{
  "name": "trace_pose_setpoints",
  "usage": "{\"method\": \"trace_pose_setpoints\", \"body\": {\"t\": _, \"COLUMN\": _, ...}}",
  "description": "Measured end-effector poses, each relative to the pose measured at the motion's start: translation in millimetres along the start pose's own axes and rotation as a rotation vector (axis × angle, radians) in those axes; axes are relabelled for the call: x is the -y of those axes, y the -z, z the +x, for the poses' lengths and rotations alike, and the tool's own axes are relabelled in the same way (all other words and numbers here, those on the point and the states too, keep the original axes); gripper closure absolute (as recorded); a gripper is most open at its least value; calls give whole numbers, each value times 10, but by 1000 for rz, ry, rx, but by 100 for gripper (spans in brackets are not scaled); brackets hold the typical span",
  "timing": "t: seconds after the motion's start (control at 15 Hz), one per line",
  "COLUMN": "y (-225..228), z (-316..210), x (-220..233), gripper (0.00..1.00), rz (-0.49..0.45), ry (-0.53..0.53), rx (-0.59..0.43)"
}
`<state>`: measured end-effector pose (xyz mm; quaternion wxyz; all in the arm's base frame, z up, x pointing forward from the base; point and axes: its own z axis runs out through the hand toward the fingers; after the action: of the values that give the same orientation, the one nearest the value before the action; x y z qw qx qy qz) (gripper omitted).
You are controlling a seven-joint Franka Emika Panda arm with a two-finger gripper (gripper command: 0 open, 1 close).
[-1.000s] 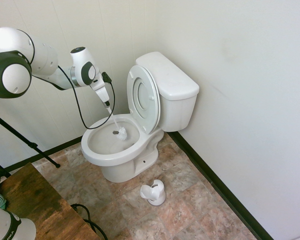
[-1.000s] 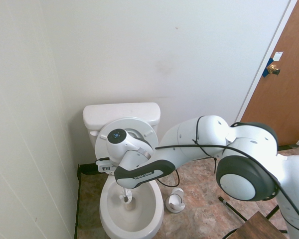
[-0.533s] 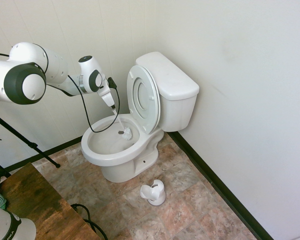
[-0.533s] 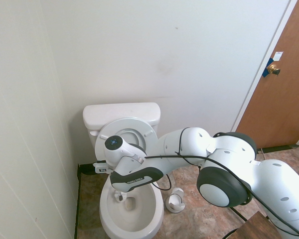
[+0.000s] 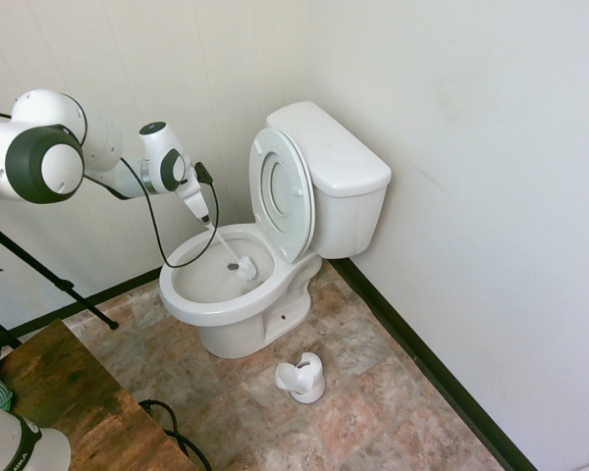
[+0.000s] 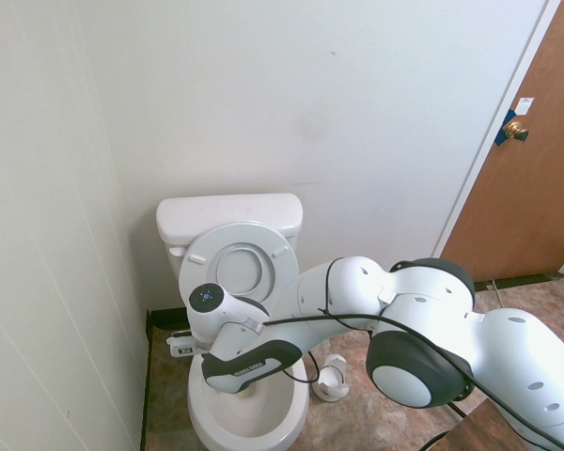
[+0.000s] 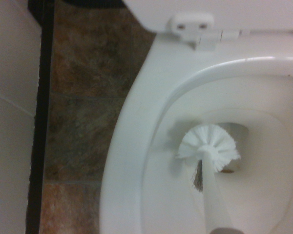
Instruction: Clean the toilet
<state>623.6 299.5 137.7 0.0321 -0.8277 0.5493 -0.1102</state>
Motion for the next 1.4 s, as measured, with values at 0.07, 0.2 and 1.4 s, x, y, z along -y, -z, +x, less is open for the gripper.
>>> {"method": "trace_pose_setpoints", "body": {"t": 0.07, "y": 21, "z": -25, "x": -88, "gripper": 100, "rz": 2, "ry": -2, "rx": 11}}
{"method": "trace_pose_setpoints", "body": {"t": 0.2, "y": 61, "z": -29, "x": -280, "gripper": 100, "rz": 0, "ry": -16, "rx": 34}}
{"method": "trace_pose_setpoints", "body": {"t": 1.4, "y": 144, "z": 1051, "x": -157, "gripper": 100, "rz": 30, "ry": -139, "rx": 57}}
